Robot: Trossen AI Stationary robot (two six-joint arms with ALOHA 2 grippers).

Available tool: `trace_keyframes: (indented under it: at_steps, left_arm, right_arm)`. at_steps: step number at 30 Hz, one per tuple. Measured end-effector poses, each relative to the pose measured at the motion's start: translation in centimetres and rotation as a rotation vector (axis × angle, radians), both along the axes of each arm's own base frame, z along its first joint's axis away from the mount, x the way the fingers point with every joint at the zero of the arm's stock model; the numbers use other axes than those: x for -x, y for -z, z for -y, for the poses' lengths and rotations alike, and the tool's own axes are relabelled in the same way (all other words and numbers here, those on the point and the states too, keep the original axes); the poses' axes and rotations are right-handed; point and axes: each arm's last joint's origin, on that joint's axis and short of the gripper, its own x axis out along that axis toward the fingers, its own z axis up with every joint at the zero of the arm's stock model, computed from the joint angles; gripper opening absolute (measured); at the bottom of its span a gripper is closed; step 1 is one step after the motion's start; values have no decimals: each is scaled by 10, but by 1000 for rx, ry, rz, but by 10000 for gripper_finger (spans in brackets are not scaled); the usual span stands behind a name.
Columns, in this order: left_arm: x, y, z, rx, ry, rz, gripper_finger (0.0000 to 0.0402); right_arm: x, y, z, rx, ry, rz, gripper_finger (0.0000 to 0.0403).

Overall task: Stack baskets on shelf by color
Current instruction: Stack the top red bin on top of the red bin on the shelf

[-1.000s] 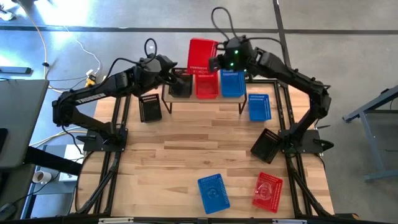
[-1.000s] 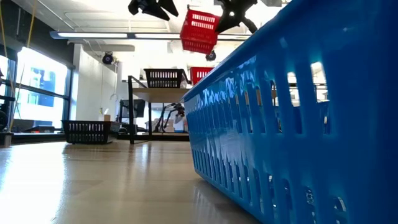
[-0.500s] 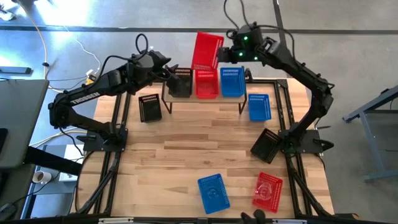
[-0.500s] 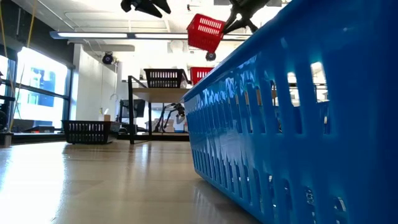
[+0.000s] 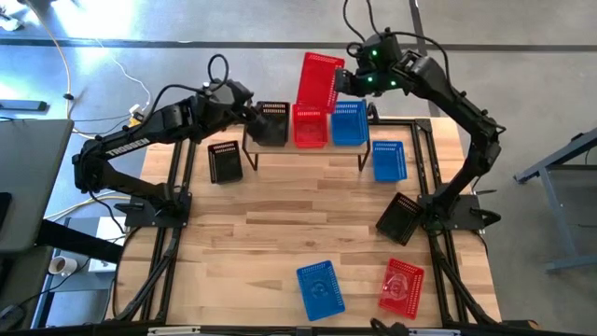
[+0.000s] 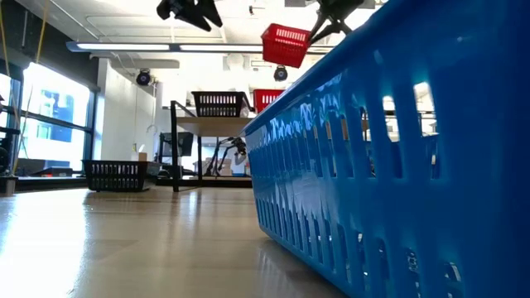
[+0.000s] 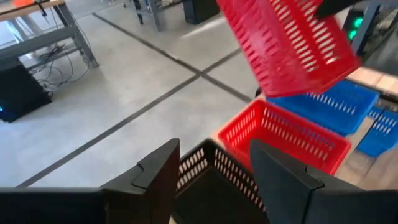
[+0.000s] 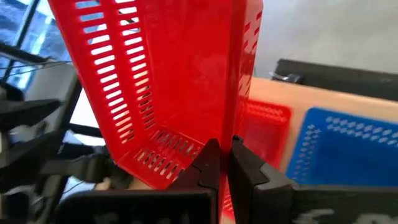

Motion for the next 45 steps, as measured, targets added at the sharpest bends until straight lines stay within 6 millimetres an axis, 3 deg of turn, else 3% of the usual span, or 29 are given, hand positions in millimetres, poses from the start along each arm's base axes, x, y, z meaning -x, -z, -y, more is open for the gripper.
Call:
trace_keyframes:
  at_steps: [6,16,27,45]
  left_arm:
    - [2,4,1,40,4,-29,184]
    - [5,15,7,184,78,-64,184]
    - [5,17,11,200,93,-95,184]
    - [5,17,11,197,87,-97,184]
  right_arm:
    - [-4,4,-7,-83,-29,-2,0]
    - [-33,34,-3,-228,-151,-48,0]
    - [-22,45,15,-307,-148,-83,0]
    - [-40,81,30,-379,-187,-180,0]
